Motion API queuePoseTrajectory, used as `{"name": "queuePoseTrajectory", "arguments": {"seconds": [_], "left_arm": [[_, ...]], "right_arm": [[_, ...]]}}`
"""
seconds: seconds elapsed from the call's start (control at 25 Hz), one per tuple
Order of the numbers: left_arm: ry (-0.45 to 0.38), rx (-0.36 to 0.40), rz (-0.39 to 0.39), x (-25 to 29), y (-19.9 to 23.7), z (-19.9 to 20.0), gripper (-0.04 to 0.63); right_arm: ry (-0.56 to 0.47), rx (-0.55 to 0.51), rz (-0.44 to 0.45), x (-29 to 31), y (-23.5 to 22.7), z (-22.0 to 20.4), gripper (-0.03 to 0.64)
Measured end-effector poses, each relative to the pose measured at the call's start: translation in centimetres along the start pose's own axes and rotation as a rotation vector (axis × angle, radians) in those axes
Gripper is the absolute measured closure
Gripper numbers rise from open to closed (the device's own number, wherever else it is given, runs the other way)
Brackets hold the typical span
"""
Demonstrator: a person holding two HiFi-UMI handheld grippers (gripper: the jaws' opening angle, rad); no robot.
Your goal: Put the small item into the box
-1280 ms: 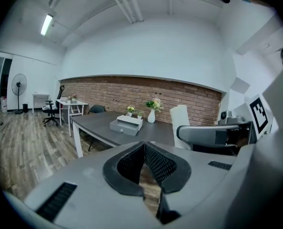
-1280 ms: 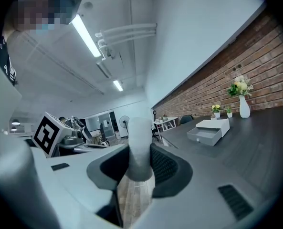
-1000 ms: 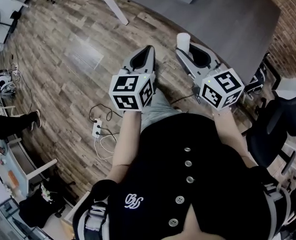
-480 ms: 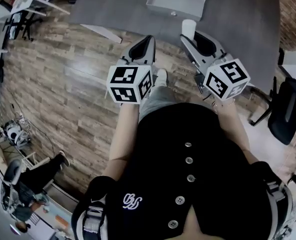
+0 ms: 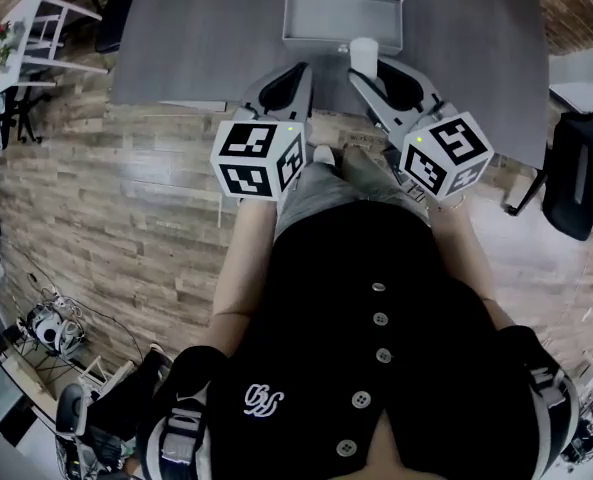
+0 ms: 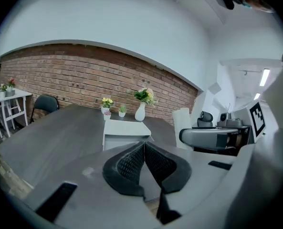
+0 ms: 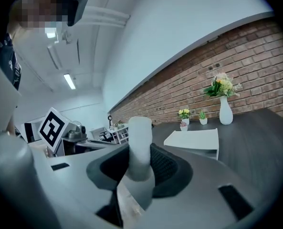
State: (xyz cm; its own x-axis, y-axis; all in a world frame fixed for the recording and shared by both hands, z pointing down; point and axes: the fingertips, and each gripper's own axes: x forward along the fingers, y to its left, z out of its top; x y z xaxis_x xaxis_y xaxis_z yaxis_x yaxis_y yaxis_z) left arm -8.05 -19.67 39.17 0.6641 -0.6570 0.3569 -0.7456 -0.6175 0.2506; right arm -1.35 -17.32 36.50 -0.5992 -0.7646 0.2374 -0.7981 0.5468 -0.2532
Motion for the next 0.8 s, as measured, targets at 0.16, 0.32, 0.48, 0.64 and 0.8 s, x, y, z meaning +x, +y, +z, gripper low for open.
{"name": "queuePoseTrajectory", "arguments": {"seconds": [0.16, 0.32, 0.48, 0.64, 0.8], "left_arm": [[0.033, -0.004, -0.055, 1.9, 0.3, -0.2, 0.581], [0.052, -0.029, -0.082, 3.1, 0.2, -0.5, 0.581], [0.068, -0.055, -0.066, 4.3, 1.8, 0.1, 0.581], [0.075, -0.077, -0.044, 6.0, 3.8, 1.3, 0.581], [0.104, -0.111, -0.046, 6.7, 5.0, 0.4, 0.581]], "right_arm": [[0.034, 0.018, -0.033, 1.3, -1.6, -0.8, 0.483], [0.079, 0.013, -0.043, 2.1, -3.2, -1.2, 0.483], [0.155, -0.051, -0.045, 4.0, -5.0, -0.5, 0.483], [0.286, -0.162, -0.025, 7.5, -7.7, 0.1, 0.483], [0.414, -0.343, -0.017, 11.3, -10.3, -1.1, 0.483]]}}
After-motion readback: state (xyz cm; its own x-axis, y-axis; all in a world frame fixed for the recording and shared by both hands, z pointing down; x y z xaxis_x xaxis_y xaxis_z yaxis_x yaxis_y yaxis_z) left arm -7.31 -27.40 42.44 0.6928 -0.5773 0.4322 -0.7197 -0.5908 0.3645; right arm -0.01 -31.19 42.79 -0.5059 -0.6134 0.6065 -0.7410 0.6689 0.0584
